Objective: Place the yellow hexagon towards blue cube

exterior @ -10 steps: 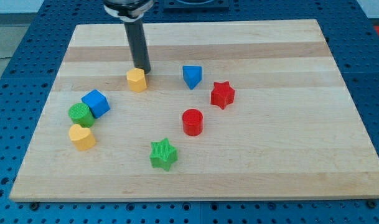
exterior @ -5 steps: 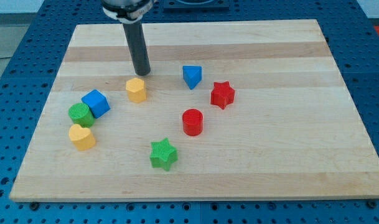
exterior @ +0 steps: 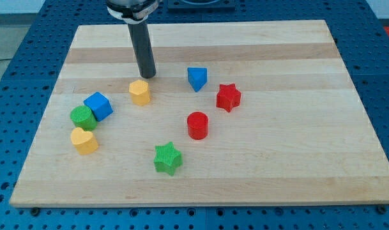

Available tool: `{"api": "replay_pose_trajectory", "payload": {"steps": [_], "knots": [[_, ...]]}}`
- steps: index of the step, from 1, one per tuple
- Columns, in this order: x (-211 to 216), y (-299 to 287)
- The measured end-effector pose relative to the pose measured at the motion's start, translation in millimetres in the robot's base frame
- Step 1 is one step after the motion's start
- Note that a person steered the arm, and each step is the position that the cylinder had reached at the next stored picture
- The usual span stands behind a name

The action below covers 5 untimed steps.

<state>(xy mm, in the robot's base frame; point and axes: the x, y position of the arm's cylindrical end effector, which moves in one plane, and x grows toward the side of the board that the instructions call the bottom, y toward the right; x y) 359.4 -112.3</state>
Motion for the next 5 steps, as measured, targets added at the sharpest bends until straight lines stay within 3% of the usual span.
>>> {"api": "replay_pose_trajectory", "payload": {"steps": [2,5], "knots": [[5,28],[21,-43]]}}
